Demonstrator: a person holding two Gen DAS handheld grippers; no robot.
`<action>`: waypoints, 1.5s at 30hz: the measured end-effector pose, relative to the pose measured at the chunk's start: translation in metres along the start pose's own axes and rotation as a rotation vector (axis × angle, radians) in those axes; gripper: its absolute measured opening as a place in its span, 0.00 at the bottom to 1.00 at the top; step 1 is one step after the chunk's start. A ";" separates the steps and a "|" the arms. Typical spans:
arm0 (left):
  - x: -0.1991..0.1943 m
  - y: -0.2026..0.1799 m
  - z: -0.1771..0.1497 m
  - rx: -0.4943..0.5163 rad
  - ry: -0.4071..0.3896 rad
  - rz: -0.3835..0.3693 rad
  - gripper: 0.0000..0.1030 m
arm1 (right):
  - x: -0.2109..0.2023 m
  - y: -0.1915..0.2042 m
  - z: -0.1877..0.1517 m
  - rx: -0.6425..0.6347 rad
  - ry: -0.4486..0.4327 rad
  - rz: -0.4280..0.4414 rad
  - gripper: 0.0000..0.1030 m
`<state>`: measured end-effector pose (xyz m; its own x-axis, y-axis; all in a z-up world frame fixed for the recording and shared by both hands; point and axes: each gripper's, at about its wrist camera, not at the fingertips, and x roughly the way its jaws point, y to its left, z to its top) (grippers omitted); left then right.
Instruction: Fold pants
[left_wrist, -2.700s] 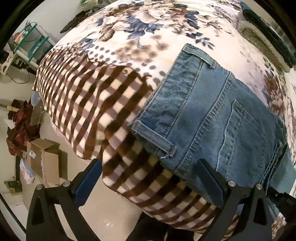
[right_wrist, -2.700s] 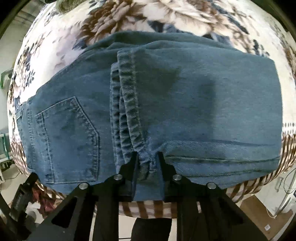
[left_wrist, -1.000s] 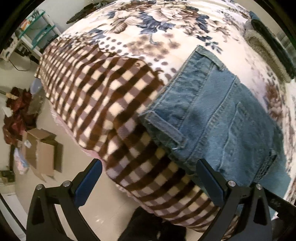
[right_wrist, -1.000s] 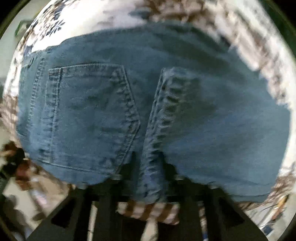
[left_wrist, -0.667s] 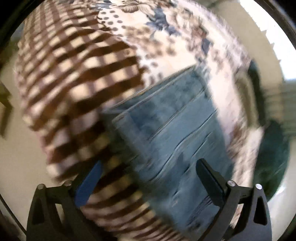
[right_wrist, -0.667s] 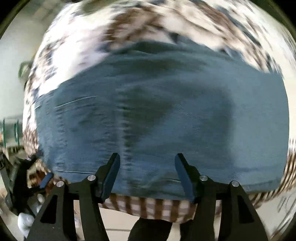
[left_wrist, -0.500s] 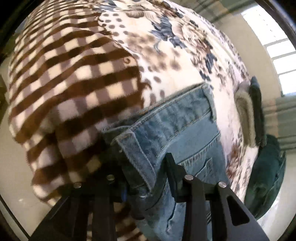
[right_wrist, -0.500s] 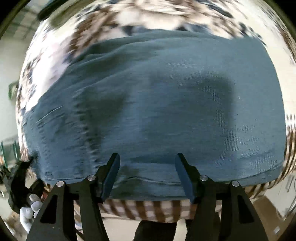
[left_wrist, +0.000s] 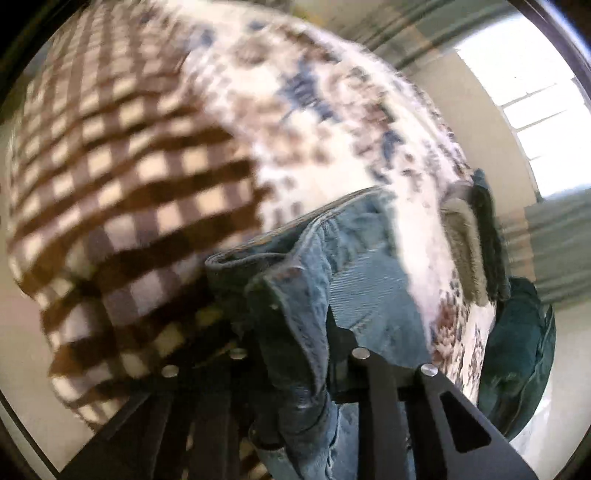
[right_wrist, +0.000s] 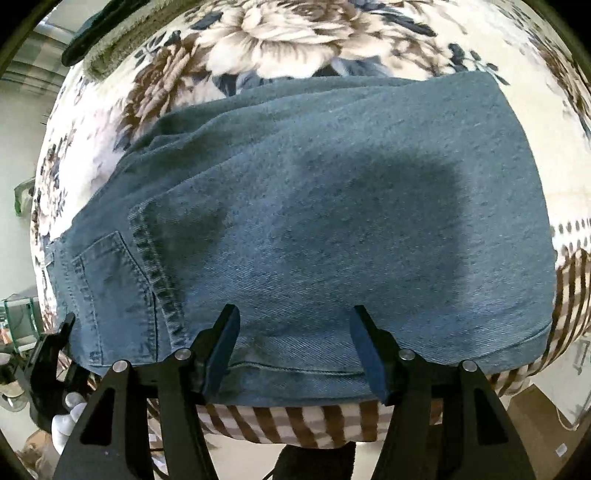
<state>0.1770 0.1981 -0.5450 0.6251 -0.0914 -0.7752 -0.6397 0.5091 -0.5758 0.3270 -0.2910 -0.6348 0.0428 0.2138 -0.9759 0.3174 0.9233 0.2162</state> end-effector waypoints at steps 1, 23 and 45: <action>-0.010 -0.010 -0.001 0.034 -0.019 -0.001 0.16 | -0.005 -0.004 0.000 -0.002 -0.006 0.006 0.62; -0.086 -0.291 -0.276 0.803 0.078 -0.214 0.14 | -0.108 -0.234 0.023 0.129 -0.094 0.013 0.62; -0.041 -0.338 -0.414 1.041 0.435 -0.023 0.88 | -0.152 -0.366 0.037 0.207 -0.093 -0.018 0.62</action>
<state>0.1826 -0.3248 -0.4264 0.2932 -0.2971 -0.9087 0.1815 0.9505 -0.2521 0.2389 -0.6733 -0.5670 0.1198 0.1583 -0.9801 0.5062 0.8395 0.1975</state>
